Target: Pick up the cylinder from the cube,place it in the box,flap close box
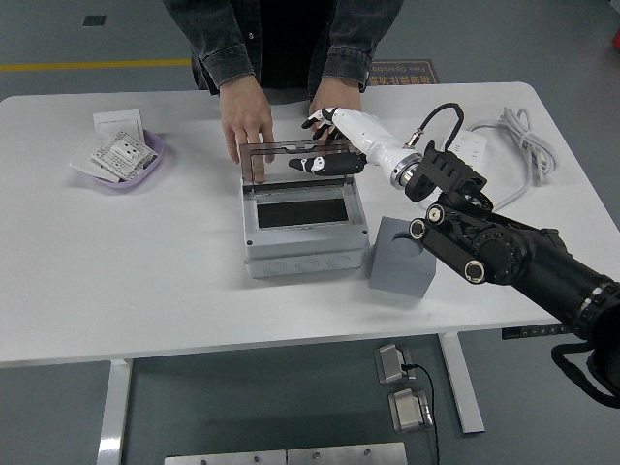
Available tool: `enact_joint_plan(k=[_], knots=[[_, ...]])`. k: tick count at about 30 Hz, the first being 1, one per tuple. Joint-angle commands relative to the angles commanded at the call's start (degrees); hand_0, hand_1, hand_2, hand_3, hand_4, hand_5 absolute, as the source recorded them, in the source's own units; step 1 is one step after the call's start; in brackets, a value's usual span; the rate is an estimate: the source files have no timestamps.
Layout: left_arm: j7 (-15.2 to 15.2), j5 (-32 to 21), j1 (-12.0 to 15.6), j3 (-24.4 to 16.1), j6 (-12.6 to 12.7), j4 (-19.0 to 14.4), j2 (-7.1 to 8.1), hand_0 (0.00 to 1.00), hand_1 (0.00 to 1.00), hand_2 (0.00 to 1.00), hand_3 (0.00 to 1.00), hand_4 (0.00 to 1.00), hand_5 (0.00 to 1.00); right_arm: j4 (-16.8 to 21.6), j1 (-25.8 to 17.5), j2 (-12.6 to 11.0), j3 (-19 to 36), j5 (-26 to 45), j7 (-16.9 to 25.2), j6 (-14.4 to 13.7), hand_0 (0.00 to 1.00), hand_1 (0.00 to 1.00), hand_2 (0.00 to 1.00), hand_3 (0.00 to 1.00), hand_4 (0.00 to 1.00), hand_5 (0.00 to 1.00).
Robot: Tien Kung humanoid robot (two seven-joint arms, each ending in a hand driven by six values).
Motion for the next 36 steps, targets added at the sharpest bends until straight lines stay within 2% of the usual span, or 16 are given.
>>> enact_joint_plan(k=[6,18,27,36], knots=[[0.0,-0.2,0.0,0.1,0.0,0.0,-0.12,0.649,0.705,0.678,0.722,0.790,0.518,6.4,-1.7,-3.1,-0.7,-0.5,-0.4,-0.1,0.631,0.588,0.666,0.750,0.941,0.652],[-0.1,-0.6,0.2,0.1,0.1,0.0,-0.18,0.649,0.705,0.678,0.723,0.790,0.518,13.2,-5.2,-6.9,-2.6,-1.0,-0.9,-0.4,0.610,0.574,0.666,0.752,0.943,0.654],[0.0,-0.5,0.4,-0.1,0.1,0.0,-0.29,0.649,0.705,0.678,0.724,0.791,0.521,20.4,-8.5,-9.8,-3.5,-3.7,-2.7,0.1,0.593,0.572,0.666,0.753,0.934,0.652],[0.0,-0.5,0.3,0.0,0.1,0.0,-0.41,0.649,0.705,0.678,0.724,0.791,0.523,22.3,-9.3,-10.4,-3.3,-4.9,-3.4,0.3,0.584,0.570,0.670,0.761,0.932,0.651]])
